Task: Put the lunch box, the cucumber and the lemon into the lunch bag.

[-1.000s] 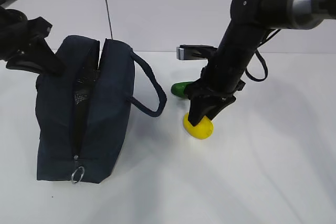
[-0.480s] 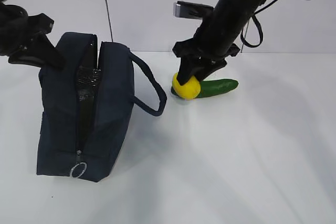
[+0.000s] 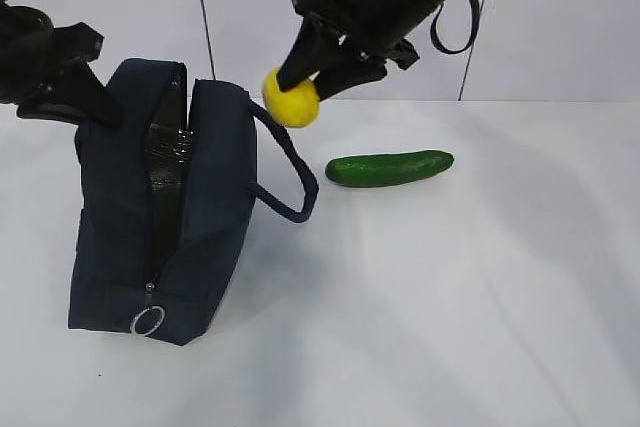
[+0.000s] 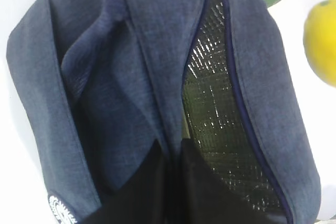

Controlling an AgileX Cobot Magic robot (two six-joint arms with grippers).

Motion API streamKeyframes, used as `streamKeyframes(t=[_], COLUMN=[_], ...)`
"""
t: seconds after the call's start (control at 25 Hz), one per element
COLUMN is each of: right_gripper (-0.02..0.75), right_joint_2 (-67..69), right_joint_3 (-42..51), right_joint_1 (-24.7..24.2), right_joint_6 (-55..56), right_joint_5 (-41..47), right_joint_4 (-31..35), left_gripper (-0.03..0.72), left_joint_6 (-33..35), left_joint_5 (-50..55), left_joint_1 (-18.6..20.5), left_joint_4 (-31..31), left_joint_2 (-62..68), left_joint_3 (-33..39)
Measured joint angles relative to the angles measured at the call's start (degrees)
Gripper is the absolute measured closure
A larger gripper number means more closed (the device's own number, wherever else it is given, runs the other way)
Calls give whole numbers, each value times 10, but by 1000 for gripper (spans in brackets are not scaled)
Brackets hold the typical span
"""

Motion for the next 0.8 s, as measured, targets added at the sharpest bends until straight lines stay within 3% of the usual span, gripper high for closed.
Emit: streamKeyframes(t=[0.28, 0.8], right_gripper=[380, 380], right_joint_2=[0, 0], right_joint_3=[0, 0], right_joint_1=[20, 70], right_joint_6=[-44, -149], right_joint_5=[0, -34], right_joint_4=[129, 155], left_gripper=[680, 680], left_joint_6=[0, 0], left_joint_5=[0, 9], left_joint_1=[0, 0], left_joint_4=[-2, -12], left_joint_2=[0, 0], left_joint_3=[0, 0])
